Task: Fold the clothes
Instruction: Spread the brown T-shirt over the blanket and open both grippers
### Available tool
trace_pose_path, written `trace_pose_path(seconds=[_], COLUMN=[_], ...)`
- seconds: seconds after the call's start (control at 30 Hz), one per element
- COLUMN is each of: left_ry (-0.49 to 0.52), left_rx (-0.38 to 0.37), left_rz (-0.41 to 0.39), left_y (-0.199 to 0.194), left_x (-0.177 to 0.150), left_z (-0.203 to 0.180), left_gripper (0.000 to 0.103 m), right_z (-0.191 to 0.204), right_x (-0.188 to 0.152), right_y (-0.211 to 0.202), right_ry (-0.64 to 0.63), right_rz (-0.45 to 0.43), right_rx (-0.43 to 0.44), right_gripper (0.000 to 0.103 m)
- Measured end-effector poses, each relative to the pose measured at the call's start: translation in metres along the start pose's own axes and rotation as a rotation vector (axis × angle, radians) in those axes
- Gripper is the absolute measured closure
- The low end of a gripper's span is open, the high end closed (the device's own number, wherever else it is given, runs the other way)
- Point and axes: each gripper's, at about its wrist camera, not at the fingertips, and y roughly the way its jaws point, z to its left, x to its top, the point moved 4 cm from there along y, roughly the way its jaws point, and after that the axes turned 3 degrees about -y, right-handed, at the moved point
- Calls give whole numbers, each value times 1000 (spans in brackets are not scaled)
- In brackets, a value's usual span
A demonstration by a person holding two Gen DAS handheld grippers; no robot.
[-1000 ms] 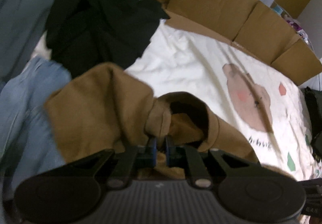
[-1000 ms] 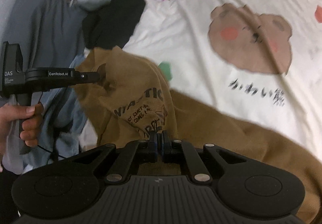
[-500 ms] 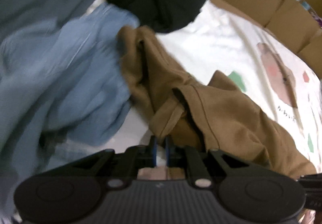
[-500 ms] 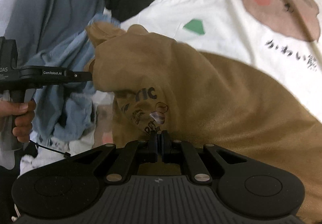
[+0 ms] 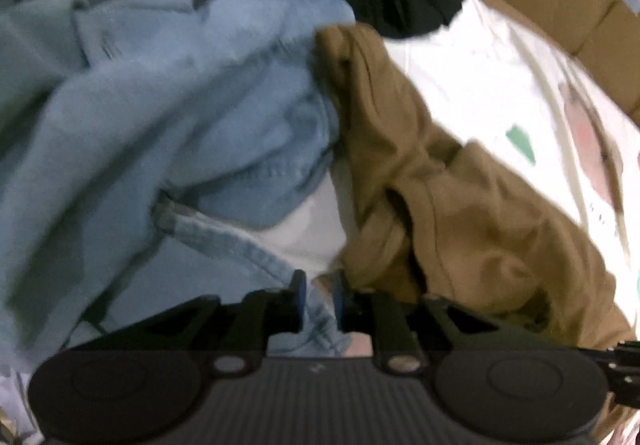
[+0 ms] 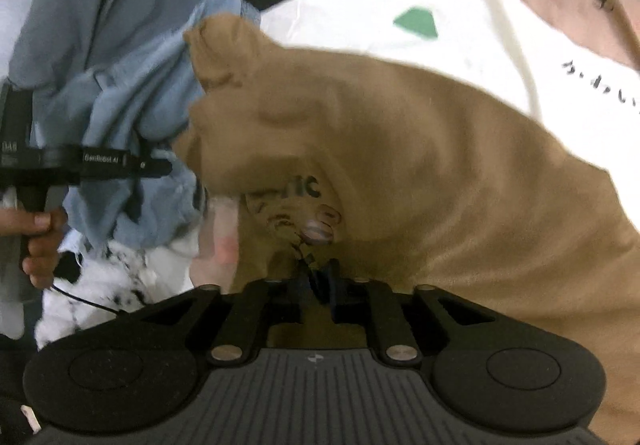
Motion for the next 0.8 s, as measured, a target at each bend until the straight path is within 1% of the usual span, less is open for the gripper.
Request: trace_pose_path(seconds=[0.03,0.07,0.1,0.17,0.23,0.33,0.37,0.4,0.43,0.5,0.6,0.63,0.67,0.73,0.77,0.8], left_ry=[-8,-8,-6,17,42,77,89,101,112,134,154,160,167,180,186,193], left_rx=[-9,-27,-45,-86,-119,-156,-168,-181,-189,-205,-216,-220,-224,-231,-235,-238], left_rz=[-18,-40,-61,-93,-119,-133,-136,-139,-136,-127,-106,-98,-91,-76,-69,-61], left_y=[-6,-10,-15,-18,-18,-8,-4,1,3,9,25,30,35,46,51,57], left_x=[5,11,17,29,42,56,60,64,66,70,75,77,78,82,83,85], left_z=[-1,-5,-9,-22,-35,-57,-64,-72,-78,-90,-102,-105,-109,-117,-121,-125], left_gripper=[81,78,76,65,62,62,61,61,59,58,57,55,51,46,45,45], right_z=[-1,-1,-3,-10,-22,-38,-43,-49,-53,-61,-72,-75,-78,-83,-86,-89], right_x=[5,9,15,24,34,46,49,52,54,57,61,62,63,66,67,68], right_y=[-5,-9,-14,-21,-28,-31,-31,-32,-33,-33,-33,-32,-33,-32,-32,-32], right_ry=[0,-1,-6,-3,6,22,28,34,37,41,55,59,61,67,70,73], right_rz=[-13,-27,-46,-79,-114,-139,-146,-156,-164,-170,-170,-174,-180,-189,-193,-195], right_rx=[3,5,-6,-21,-46,-94,-106,-118,-129,-153,-185,-194,-204,-225,-236,-246], right_gripper=[84,80,79,79,78,78,77,74,71,63,63,63,63,59,55,55])
